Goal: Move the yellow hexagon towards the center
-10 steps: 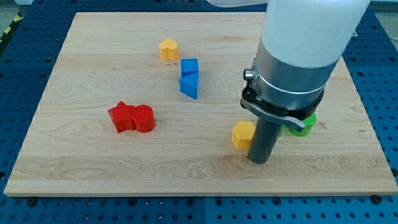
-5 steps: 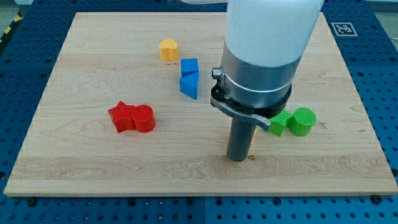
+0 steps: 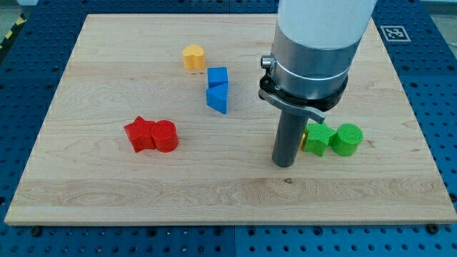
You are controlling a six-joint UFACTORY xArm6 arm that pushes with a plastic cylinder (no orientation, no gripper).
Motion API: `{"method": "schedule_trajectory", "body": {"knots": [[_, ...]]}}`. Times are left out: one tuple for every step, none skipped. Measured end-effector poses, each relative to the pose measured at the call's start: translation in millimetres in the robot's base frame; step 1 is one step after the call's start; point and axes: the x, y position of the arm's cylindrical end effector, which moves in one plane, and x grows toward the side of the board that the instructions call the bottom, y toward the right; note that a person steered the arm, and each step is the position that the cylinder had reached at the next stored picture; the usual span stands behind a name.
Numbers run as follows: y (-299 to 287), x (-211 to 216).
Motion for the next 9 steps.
{"method": "schedule_trajectory", "body": {"knots": [[3,-14],[6,-37],[15,-56],[36,-57],[50,-57],[50,-63],[50,-81],[50,-104],[50,-124]]}}
